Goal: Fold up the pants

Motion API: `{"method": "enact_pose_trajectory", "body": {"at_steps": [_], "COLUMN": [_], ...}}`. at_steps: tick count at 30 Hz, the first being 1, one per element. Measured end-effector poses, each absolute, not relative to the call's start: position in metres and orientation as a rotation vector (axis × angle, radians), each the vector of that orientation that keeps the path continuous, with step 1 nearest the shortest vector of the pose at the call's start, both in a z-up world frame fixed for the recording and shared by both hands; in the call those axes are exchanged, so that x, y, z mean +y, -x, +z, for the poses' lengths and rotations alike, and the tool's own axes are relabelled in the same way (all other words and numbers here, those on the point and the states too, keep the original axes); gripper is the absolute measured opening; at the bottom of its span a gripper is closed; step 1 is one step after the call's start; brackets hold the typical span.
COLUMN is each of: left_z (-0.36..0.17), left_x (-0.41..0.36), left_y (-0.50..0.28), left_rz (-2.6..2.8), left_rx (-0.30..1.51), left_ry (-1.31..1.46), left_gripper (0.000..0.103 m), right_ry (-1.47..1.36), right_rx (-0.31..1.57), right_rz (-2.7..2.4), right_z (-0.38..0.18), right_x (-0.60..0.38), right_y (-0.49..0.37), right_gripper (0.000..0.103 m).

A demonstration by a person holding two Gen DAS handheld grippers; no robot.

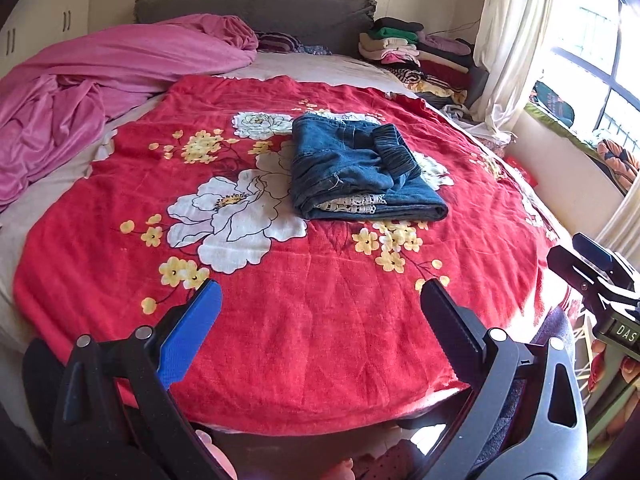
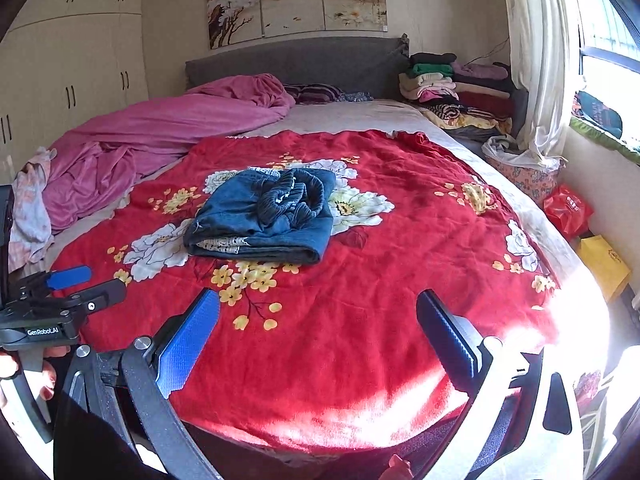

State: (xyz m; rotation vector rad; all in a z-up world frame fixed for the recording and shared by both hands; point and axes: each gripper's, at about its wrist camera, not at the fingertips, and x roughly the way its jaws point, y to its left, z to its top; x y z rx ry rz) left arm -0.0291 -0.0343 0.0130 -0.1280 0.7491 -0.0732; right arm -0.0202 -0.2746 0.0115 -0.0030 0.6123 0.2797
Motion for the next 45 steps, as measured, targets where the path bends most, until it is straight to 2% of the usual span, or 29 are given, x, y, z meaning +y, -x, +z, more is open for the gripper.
{"method": "enact_pose_trajectory", "body": {"at_steps": [13, 45], "left_z": [-0.004, -0.003], "left_x": [-0.037, -0.035], "left_y": [0.027, 0.027], "left_rz": [-0.074, -0.065], "left_rx": [0.788, 0.789], "left_ry": [0.126, 0.128], "left_gripper": [0.093, 0.093], "right_ry": [-0.003, 0.007], "right_rx": [0.649, 0.658], "right_rz": [0.268, 0.266], "right_z": [-0.009, -0.011], "right_x": [-0.272, -0.270], "right_y": [0.015, 0.016], "right_gripper": [0.098, 0.098]}}
